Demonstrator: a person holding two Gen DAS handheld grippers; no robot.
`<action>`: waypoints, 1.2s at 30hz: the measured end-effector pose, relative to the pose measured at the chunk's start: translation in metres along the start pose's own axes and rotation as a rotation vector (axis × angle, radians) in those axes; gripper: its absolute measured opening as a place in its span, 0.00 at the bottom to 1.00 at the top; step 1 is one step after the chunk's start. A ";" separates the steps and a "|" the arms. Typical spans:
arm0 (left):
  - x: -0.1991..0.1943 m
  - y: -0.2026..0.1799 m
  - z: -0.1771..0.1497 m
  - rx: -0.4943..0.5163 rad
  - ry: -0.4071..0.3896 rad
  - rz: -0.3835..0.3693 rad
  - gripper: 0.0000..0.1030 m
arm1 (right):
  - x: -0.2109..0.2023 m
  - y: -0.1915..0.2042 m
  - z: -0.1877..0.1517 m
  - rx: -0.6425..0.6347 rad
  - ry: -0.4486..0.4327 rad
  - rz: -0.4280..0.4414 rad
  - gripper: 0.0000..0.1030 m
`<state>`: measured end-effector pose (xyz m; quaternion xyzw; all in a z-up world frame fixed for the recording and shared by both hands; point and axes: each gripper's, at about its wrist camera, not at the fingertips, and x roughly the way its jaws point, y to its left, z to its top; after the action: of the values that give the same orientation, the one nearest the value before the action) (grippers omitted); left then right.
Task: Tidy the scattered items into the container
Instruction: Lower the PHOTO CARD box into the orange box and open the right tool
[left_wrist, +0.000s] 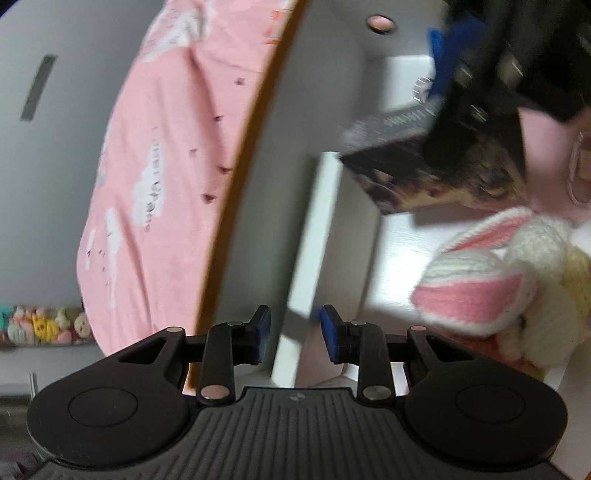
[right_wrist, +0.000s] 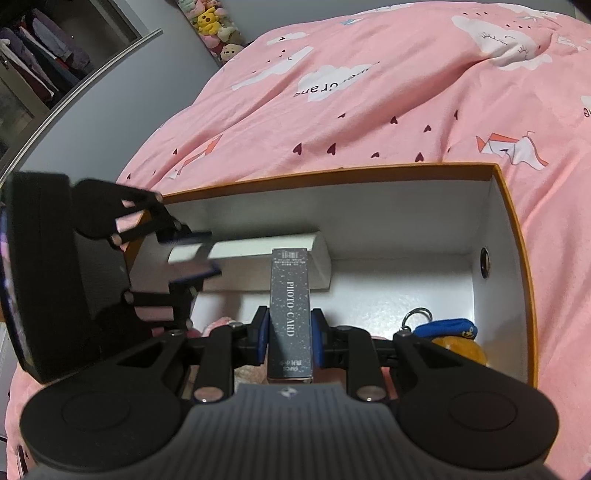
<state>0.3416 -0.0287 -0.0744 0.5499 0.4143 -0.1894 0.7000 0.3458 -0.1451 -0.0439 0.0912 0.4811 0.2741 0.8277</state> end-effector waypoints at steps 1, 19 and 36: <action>-0.002 0.005 -0.003 -0.030 -0.006 -0.011 0.35 | 0.001 0.001 0.000 -0.006 0.002 0.002 0.25; -0.064 0.051 -0.046 -0.564 -0.113 -0.249 0.34 | 0.040 0.076 0.017 -0.617 0.100 -0.011 0.24; -0.052 0.029 -0.056 -0.572 -0.098 -0.307 0.34 | 0.073 0.087 0.009 -0.970 0.173 -0.054 0.27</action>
<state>0.3114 0.0232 -0.0185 0.2525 0.4947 -0.1950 0.8084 0.3496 -0.0321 -0.0571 -0.3403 0.3674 0.4514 0.7386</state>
